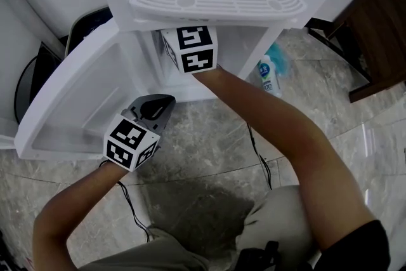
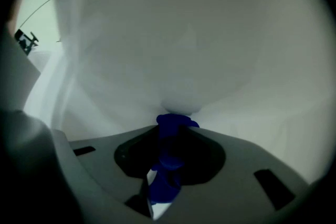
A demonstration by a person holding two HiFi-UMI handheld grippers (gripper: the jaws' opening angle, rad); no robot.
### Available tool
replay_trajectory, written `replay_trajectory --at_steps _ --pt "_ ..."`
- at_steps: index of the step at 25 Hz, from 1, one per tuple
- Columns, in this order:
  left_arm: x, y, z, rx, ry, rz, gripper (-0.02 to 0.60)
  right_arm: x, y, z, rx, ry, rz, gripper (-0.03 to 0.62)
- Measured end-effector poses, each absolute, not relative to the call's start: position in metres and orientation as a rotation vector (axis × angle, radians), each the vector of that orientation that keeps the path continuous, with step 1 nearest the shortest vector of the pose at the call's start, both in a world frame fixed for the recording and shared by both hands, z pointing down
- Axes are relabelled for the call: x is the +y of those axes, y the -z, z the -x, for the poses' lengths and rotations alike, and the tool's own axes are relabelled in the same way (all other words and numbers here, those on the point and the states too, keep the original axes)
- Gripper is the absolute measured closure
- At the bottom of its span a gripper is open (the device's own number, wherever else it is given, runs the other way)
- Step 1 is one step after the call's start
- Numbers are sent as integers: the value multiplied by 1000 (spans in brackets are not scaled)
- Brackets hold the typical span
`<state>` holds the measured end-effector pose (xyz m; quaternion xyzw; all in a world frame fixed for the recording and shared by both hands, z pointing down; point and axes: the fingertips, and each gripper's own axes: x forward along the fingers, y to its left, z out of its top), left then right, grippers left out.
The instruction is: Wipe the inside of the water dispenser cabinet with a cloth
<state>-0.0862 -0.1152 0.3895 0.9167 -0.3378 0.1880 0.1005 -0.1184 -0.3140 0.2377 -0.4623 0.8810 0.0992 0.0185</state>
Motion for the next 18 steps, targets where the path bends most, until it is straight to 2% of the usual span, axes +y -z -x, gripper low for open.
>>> replay_trajectory --at_steps 8,18 --pt "-134 -374 80 -1053 -511 -2705 575 -255 -264 100 2978 -215 1209 503" --pt "-132 -363 27 -976 -494 -2814 575 -172 -302 14 3324 -84 1009 503"
